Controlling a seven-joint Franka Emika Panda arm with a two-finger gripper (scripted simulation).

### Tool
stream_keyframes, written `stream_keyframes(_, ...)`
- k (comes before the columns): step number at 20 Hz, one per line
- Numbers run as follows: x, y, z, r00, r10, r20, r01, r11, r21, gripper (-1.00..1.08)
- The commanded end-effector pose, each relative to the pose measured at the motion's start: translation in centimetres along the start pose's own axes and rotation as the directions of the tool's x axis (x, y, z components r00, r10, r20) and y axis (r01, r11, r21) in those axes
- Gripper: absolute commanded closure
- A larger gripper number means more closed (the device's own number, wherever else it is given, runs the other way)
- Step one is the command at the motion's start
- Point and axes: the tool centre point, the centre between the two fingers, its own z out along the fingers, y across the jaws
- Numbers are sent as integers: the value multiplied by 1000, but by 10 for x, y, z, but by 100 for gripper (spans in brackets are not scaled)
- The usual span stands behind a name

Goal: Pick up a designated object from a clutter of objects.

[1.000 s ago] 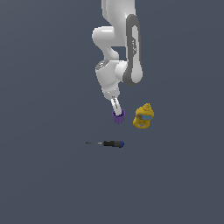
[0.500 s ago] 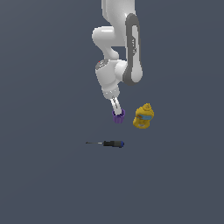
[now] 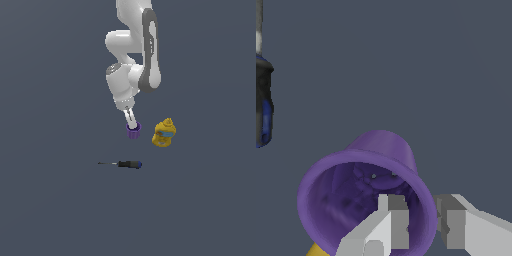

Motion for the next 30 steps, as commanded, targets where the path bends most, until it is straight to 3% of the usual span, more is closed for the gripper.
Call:
stream_keyframes(1,2,-1,-9,1000,0,-1,0,1000,0,108)
stream_keyframes(15,23,-2,-77,1000,2,-7,-2,1000,-4,108)
stream_keyframes(30,57,-6,-196,1000,4,-13,-4,1000,-8,108)
